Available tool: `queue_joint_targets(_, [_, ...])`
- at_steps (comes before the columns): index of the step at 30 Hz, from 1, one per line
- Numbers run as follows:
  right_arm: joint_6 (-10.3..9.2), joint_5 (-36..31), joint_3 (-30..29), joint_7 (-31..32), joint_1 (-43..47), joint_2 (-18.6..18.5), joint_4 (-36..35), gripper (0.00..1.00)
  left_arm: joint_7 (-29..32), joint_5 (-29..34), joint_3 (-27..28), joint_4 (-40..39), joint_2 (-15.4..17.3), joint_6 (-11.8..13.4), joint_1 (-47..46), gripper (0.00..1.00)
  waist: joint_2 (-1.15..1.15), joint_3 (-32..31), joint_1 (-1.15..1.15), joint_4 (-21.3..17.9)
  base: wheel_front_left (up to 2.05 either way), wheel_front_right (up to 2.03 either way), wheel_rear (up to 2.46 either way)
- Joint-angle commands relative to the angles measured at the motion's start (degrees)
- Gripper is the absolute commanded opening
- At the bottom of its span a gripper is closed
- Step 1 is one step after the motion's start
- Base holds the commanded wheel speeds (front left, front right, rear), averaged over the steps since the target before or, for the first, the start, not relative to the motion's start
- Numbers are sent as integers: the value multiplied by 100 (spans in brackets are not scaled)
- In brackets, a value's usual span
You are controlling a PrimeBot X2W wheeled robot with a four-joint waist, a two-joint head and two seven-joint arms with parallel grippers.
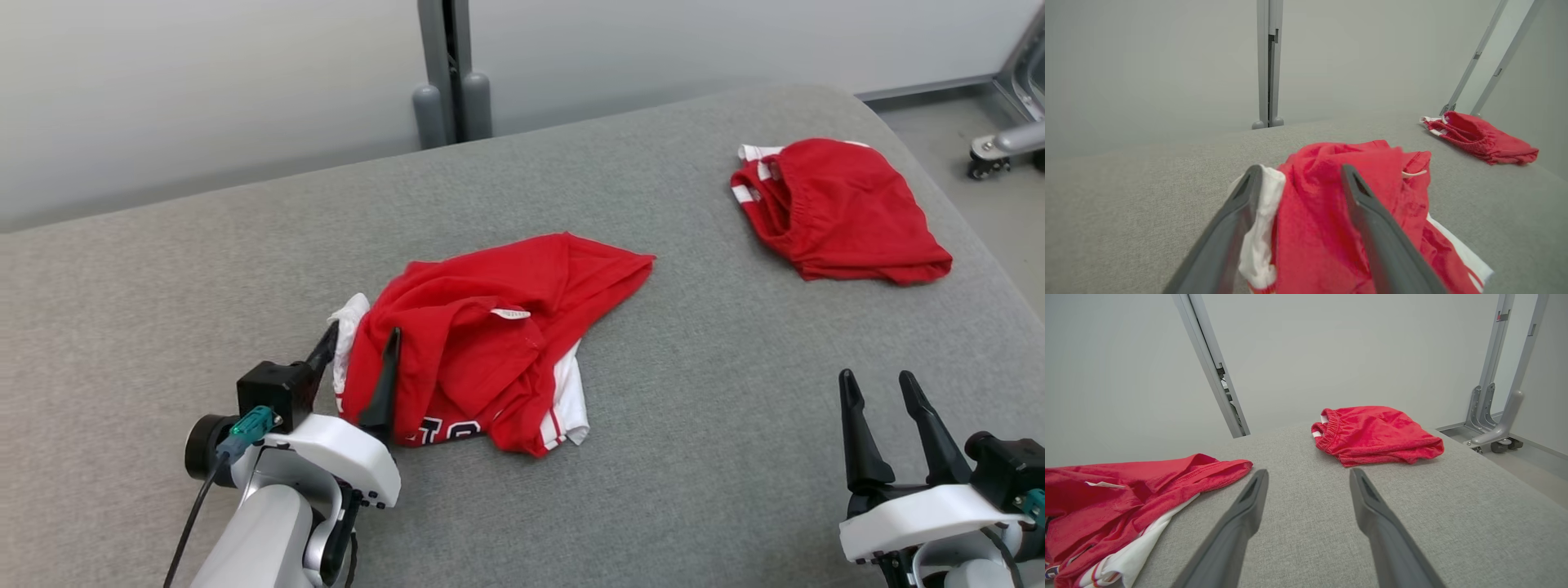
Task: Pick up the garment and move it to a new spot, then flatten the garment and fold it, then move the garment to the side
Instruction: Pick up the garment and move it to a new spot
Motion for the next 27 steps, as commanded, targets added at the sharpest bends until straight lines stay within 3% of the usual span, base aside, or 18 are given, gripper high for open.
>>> queue_joint_targets(1, [-1, 11, -27, -29, -5, -35, 5, 100, -111, -30, 48, 5, -5, -27, -56, 100, 0, -91, 0, 106, 0, 0, 0])
queue_joint_targets(15, [0, -137, -91, -29, 376, -79, -473, 100, -353, 236, 787, -1240, 432, 84, 678, 100, 0, -662, 0, 1129, 0, 0, 0])
queue_joint_targets(27, [0, -225, -113, -29, 539, -97, -743, 100, -355, 245, 1157, -1772, 542, -18, 1586, 100, 0, -802, 0, 1482, 0, 0, 0])
